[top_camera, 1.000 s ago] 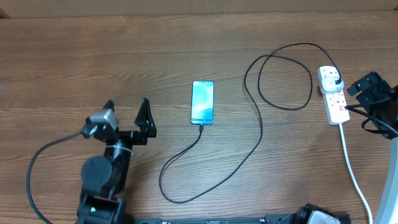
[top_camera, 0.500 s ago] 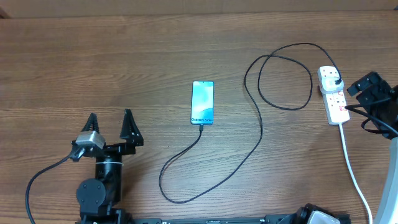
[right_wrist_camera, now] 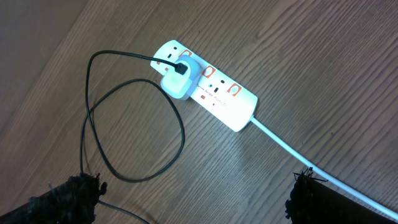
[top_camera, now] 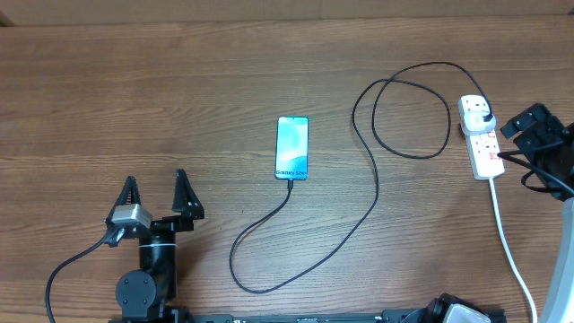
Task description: Plug charger to phone and switch on socket
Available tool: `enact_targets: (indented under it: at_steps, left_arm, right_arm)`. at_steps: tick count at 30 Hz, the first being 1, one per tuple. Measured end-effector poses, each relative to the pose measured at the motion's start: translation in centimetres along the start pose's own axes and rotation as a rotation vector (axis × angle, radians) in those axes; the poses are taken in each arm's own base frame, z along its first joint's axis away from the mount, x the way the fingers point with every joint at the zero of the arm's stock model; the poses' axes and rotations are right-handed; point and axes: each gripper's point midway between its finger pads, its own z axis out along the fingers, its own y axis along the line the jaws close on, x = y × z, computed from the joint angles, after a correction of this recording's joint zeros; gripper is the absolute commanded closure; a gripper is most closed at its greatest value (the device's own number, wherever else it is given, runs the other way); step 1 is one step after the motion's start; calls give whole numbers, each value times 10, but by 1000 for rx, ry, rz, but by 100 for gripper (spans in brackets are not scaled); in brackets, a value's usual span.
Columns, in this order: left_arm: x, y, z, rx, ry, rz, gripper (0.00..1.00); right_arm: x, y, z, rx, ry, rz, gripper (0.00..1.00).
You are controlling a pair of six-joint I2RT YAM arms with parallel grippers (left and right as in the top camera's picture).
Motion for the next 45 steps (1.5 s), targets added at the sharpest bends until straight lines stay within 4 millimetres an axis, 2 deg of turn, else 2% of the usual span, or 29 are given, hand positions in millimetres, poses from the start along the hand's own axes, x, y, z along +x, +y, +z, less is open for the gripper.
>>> enact_targets:
  at_steps: [5,9,17,23,45]
  left_arm:
    - [9,0,-2,15,38,57,1]
    - [25,8,-5,-11,104,82,0]
    - [39,22,-12,-60,165,99,1]
    - [62,24,-17,-38,266,177,0]
    - [62,23,-17,-9,271,286,0]
  right_arm:
    - [0,0,0,0,0,0,0]
    - [0,0,0,0,0,0,0]
    - [0,0,0,0,1,-1,0]
    - [0,0,0,0,1,-1,0]
    - [0,0,0,-1,0,-1,0]
